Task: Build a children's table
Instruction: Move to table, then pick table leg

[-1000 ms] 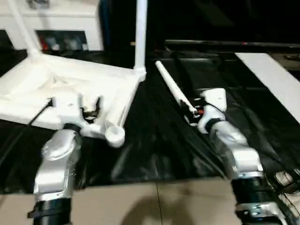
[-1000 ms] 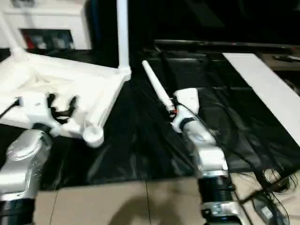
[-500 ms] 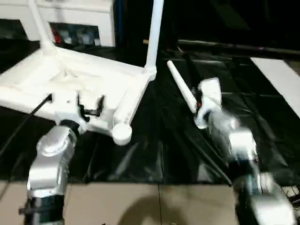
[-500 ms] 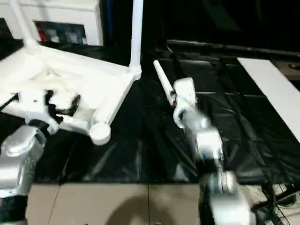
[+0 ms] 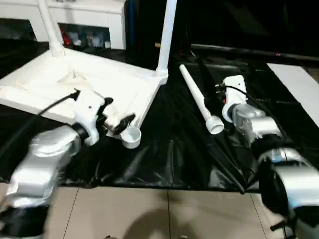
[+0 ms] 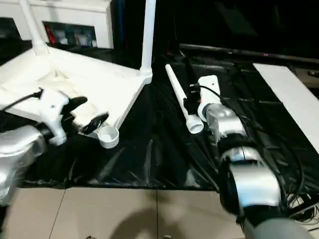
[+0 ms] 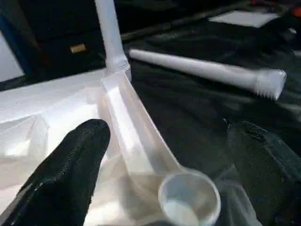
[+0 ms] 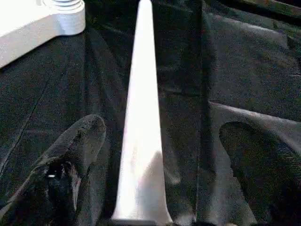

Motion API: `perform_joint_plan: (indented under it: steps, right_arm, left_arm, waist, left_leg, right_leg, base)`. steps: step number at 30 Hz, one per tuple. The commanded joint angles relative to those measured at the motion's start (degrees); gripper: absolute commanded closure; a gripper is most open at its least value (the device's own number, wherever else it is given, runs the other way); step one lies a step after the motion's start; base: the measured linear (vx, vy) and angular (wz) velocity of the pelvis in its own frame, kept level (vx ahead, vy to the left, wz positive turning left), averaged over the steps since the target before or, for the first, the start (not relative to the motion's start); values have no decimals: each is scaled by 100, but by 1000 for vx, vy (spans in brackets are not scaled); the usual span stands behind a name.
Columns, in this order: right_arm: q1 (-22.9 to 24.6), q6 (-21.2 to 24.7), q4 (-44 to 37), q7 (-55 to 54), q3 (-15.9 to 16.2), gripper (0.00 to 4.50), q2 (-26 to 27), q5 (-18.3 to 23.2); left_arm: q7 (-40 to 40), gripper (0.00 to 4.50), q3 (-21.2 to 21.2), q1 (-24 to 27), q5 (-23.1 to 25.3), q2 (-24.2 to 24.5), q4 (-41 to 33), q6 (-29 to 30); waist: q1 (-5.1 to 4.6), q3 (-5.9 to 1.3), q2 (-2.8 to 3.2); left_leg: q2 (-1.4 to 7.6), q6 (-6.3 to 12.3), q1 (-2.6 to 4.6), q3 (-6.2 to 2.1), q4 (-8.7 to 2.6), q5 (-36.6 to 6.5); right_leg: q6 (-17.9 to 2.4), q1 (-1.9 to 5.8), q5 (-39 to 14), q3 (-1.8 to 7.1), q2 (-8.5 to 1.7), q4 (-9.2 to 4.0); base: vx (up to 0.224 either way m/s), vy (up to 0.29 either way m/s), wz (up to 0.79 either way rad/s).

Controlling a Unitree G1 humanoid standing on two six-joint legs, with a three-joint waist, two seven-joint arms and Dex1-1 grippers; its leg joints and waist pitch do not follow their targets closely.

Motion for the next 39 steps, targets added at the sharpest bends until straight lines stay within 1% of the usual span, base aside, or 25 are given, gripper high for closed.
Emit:
perform_joint_plan:
  steps: [1,2,3,4,5,6,7,8,9,10,12,13,16,17,19,22,23,26,27,28,29,30,32,34,39]
  right_arm:
    - [-223,-102,303,8,-156,7,-13,28]
    - [-243,-110,327,34,-180,7,-3,50]
    - [-294,-132,400,72,-248,7,16,92]
    - [-309,-130,417,63,-256,7,22,91]
    - [-339,-123,453,45,-274,7,35,88]
    - [-374,-113,489,-18,-297,7,57,84]
    - [-410,-92,528,-145,-309,7,80,64]
    - [-412,-91,531,-157,-313,7,79,65]
    - [-460,-89,607,-341,-386,7,59,88]
    - [-481,-95,649,-429,-404,7,45,84]
    - [-521,-138,748,-504,-385,7,12,39]
    - [-528,-150,775,-535,-386,7,0,26]
    - [-524,-207,826,-628,-397,7,-26,-76]
    - [-514,-216,835,-662,-407,7,-37,-90]
    - [-504,-197,852,-687,-443,7,-42,-86]
    - [-498,-180,866,-728,-468,7,-50,-87]
    - [-498,-167,874,-758,-476,7,-61,-93]
    - [-528,25,914,-784,-520,7,-128,-93]
    - [-534,50,922,-777,-530,7,-140,-95]
    - [-540,104,932,-742,-536,7,-157,-99]
    - [-546,146,939,-712,-545,7,-172,-99]
    - [-558,305,956,-639,-547,7,-220,-112]
    - [-565,410,966,-605,-547,7,-245,-131]
    - [-582,567,980,-554,-562,7,-299,-147]
    - [-668,951,1008,-330,-519,54,-411,-240]
  left_arm:
    - [-325,2,373,254,-403,295,-708,468]
    - [-362,2,433,301,-464,346,-804,534]
    - [-449,2,578,402,-637,468,-1050,743]
    - [-474,2,642,447,-690,512,-1137,804]
    - [-527,2,779,545,-804,606,-1323,935]
    - [-616,2,1039,740,-980,742,-1599,1110]
    - [-760,2,1425,1037,-1212,918,-1946,1334]
    - [-772,2,1449,1058,-1223,931,-1969,1352]
    - [-958,2,1836,1389,-1440,1154,-2326,1670]
    - [-1045,2,2041,1554,-1538,1255,-2490,1826]
    - [-1112,2,2382,1742,-1707,1398,-2710,2100]
    - [-1141,2,2514,1789,-1787,1439,-2771,2217]
    - [-1228,2,2912,1966,-1905,1552,-2962,2468]
    - [-1258,2,3026,2014,-1942,1588,-3030,2563]
    - [-1282,2,3314,2119,-2143,1651,-3147,2771]
    - [-1294,2,3538,2231,-2285,1702,-3218,2865]
    - [-1304,2,3628,2279,-2348,1728,-3253,2907]
    - [-1417,2,4042,2407,-2587,1874,-3387,3217]
    - [-1422,2,4095,2411,-2629,1900,-3409,3281]
    - [-1430,2,4158,2424,-2667,1920,-3435,3339]
    - [-1452,2,4208,2442,-2692,1942,-3448,3381]
    - [-1530,2,4326,2502,-2729,2012,-3479,3465]
    - [-1571,2,4407,2521,-2776,2054,-3495,3533]
    - [-1614,2,4542,2541,-2893,2139,-3495,3621]
    - [-1702,0,4834,2630,-3099,2392,-3392,3719]
  waist:
    - [113,-378,70]
    - [109,-326,68]
    - [141,-310,86]
    - [171,-302,108]
    - [193,-232,109]
    - [210,-161,93]
    - [218,-166,103]
    - [230,-94,88]
    - [262,-43,98]
    - [268,-26,99]
    - [323,42,68]
    - [337,33,75]
    - [380,41,59]
    - [388,104,29]
    - [399,175,13]
    - [401,196,13]
    - [404,226,-13]
    - [407,270,-63]
    - [412,257,-49]
    - [411,259,-43]
    - [399,305,-56]
    - [406,336,-80]
    - [410,356,-79]
    - [406,389,-105]
    - [406,434,-164]
  left_leg:
    - [3,120,-55,88,-357,158]
    - [5,126,-75,87,-375,70]
    - [15,84,-63,85,-387,-44]
    - [28,44,-27,97,-392,-161]
    - [29,15,-44,93,-413,-248]
    - [36,-44,-47,84,-448,-484]
    - [47,-100,-22,79,-447,-632]
    - [38,-118,-38,77,-464,-690]
    - [36,-165,-17,67,-483,-952]
    - [29,-152,-21,68,-489,-973]
    - [18,-81,-16,87,-491,-795]
    - [13,-67,-19,93,-477,-725]
    - [1,-31,-78,83,-459,-332]
    - [-9,-13,-124,81,-462,-210]
    - [-11,-31,-114,85,-472,-264]
    - [-12,-57,-112,87,-464,-159]
    - [-24,-7,-127,94,-450,41]
    - [-29,2,-147,92,-458,92]
    - [-30,-2,-140,86,-451,167]
    - [-24,5,-130,94,-442,246]
    - [-27,-13,-145,104,-447,242]
    - [-24,-46,-152,101,-461,118]
    - [-15,-86,-135,93,-476,-51]
    - [-4,-118,-127,95,-480,-56]
    - [-17,-166,-136,89,-479,21]
  right_leg:
    - [-1312,391,823,194,-439,-292]
    - [-1301,376,762,193,-432,-310]
    - [-1273,374,680,195,-429,-315]
    - [-1281,338,594,187,-417,-319]
    - [-1262,312,497,187,-417,-331]
    - [-1202,296,140,187,-426,-371]
    - [-1184,287,-97,193,-443,-372]
    - [-1155,262,-209,198,-444,-393]
    - [-1046,236,-709,213,-460,-428]
    - [-1026,225,-783,211,-439,-443]
    - [-1033,183,-530,222,-405,-439]
    - [-1051,192,-414,227,-404,-417]
    - [-1091,229,81,227,-401,-361]
    - [-1086,219,280,225,-377,-351]
    - [-1051,205,275,233,-384,-357]
    - [-1097,216,488,236,-380,-335]
    - [-1109,225,767,241,-367,-317]
    - [-1079,247,782,245,-374,-325]
    - [-1081,252,849,245,-377,-313]
    - [-1092,233,966,243,-368,-304]
    - [-1115,217,1056,239,-342,-312]
    - [-1089,225,925,244,-356,-327]
    - [-1033,217,643,248,-377,-352]
    - [-1032,203,563,250,-385,-358]
    - [-994,225,541,260,-385,-366]
  base:
    - [0,0,0]
    - [0,0,0]
    - [0,0,0]
    - [0,0,0]
    - [0,0,0]
    - [0,0,0]
    - [0,0,0]
    - [0,0,0]
    - [0,0,0]
    - [0,0,0]
    - [0,0,0]
    - [0,0,0]
    - [0,0,0]
    - [0,0,0]
    - [0,0,0]
    - [0,0,0]
    - [0,0,0]
    - [0,0,0]
    - [0,0,0]
    - [0,0,0]
    - [0,0,0]
    - [0,0,0]
    - [0,0,0]
    - [0,0,0]
    - [0,0,0]
